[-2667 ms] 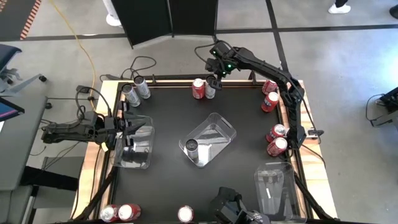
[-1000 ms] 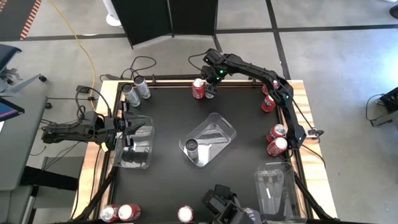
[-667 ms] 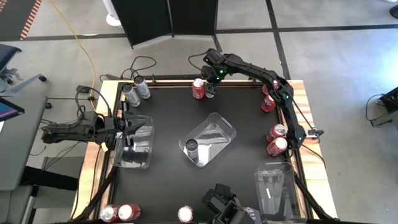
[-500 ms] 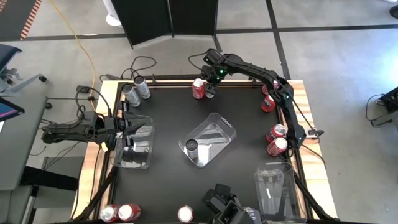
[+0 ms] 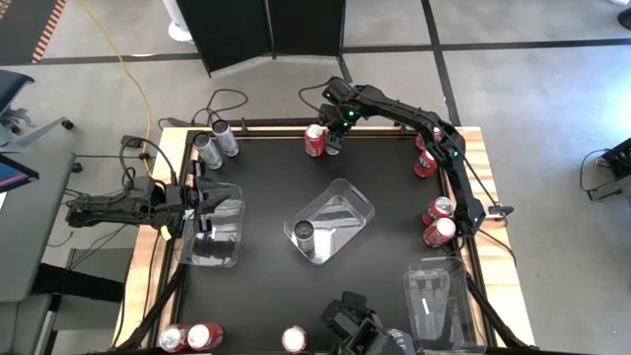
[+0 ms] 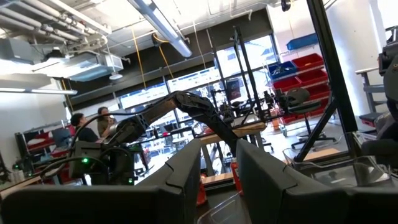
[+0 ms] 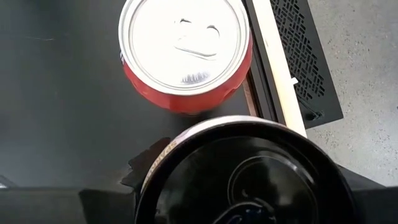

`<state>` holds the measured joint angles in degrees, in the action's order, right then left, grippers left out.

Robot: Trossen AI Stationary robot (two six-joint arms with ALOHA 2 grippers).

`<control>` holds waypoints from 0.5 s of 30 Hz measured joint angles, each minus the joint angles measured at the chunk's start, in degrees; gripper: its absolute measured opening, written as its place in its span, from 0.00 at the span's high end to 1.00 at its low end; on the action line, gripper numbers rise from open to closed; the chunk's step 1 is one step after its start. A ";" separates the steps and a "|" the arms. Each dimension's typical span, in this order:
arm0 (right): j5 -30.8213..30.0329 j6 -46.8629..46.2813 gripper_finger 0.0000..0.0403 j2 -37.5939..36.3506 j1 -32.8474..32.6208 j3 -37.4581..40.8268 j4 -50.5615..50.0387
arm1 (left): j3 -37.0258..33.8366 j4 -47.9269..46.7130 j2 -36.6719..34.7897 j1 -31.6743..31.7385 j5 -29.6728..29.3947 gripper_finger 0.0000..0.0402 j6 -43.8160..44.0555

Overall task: Sort soda cans
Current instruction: Put the white soda can into the middle transparent bin

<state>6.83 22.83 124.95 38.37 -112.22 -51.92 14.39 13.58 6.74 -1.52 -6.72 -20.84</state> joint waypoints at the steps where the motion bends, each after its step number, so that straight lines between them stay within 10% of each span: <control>1: 0.00 -0.06 0.35 0.00 0.00 0.00 -0.02 | 0.00 0.00 0.00 -0.01 0.00 0.75 0.01; 15: -0.17 -1.19 0.35 -0.02 0.00 0.00 0.07 | 0.00 0.00 0.00 -0.01 0.00 0.75 0.00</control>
<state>6.66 21.64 124.92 38.37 -112.22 -51.85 14.39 13.58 6.74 -1.53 -6.72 -20.84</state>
